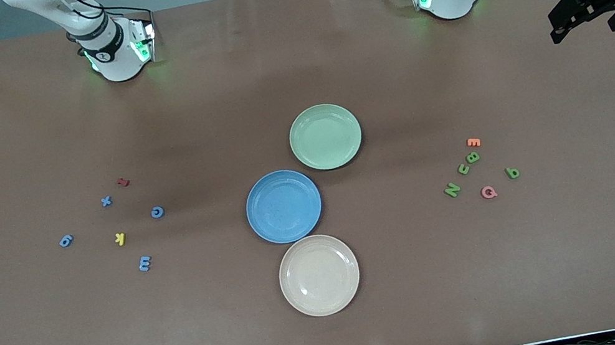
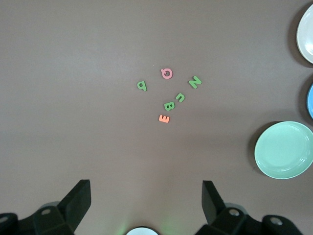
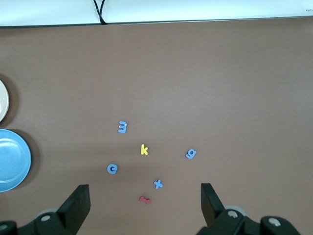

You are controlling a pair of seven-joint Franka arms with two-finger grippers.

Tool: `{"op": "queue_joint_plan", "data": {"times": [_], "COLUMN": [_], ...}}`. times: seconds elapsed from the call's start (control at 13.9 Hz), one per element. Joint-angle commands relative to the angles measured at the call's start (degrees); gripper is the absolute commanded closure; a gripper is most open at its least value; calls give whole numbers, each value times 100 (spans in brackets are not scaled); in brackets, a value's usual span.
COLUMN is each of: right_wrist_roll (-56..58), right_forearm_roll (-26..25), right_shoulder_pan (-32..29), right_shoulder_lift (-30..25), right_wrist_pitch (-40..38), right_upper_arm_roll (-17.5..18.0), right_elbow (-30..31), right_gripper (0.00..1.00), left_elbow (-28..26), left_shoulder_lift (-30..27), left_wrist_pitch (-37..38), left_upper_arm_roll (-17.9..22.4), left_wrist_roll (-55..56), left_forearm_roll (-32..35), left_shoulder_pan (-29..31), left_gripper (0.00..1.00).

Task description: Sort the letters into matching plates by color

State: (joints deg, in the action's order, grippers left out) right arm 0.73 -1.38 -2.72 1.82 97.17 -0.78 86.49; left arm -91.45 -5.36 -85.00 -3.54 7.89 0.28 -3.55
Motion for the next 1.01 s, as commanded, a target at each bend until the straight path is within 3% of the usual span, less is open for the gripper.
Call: {"op": "queue_joint_plan", "data": {"times": [0.0,0.43,0.93], "right_wrist_roll": [-20,-20,24], "right_forearm_roll": [-20,41,7], "right_shoulder_pan": [-97,-106,25], "right_shoulder_lift": [-15,11,757], "right_wrist_pitch": [-67,-75,-14], "right_upper_arm_roll": [52,52,70], "right_elbow": [-80,-71,60], "right_gripper": [0,0,0], "left_elbow": [39,198,162], "left_shoulder_lift": [-44,385,1975], "left_wrist_pitch": [80,71,-982], "left_upper_arm_roll": [-6,11,-24], "left_wrist_roll": [-51,-34,37], "left_forearm_roll": [77,86,165], "left_shoulder_pan": [12,12,-198], "left_gripper": [0,0,0]}}
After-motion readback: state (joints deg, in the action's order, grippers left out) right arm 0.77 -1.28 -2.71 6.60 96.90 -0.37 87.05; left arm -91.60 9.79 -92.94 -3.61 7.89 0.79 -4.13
